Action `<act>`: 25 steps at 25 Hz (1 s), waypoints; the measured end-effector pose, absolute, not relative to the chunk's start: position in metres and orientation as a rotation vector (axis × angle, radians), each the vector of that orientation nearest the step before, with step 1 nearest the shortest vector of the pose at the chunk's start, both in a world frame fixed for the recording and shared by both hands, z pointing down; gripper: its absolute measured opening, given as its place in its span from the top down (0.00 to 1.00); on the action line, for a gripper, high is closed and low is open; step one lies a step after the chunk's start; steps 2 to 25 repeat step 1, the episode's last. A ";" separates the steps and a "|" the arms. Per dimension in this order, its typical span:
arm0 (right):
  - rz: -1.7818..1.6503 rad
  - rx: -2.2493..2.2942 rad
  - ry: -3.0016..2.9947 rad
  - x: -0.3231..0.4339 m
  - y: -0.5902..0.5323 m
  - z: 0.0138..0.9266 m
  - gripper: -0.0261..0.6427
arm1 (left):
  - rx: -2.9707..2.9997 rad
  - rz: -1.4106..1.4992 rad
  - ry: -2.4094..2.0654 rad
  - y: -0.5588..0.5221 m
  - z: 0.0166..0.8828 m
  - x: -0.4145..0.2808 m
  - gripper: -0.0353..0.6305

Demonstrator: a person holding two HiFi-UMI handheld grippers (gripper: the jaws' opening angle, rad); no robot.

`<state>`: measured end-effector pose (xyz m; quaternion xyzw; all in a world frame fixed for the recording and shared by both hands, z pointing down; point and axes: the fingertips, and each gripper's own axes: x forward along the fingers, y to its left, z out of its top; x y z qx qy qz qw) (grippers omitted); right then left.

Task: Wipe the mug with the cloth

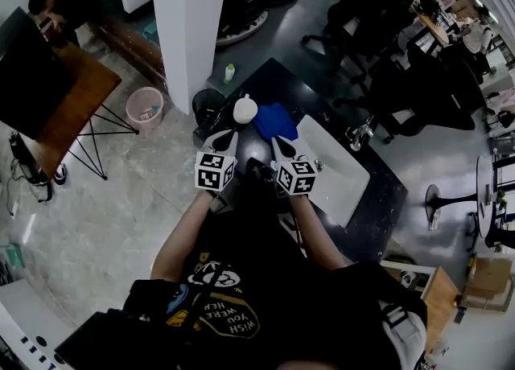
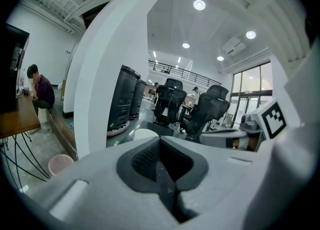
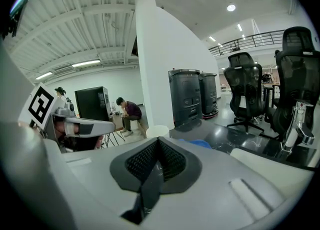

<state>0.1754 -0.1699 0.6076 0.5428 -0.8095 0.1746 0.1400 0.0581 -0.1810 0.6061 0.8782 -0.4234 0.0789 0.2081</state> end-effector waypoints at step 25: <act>0.507 1.568 -2.340 0.175 -0.170 0.608 0.96 | 2.444 0.218 -1.180 -0.181 0.606 0.058 0.94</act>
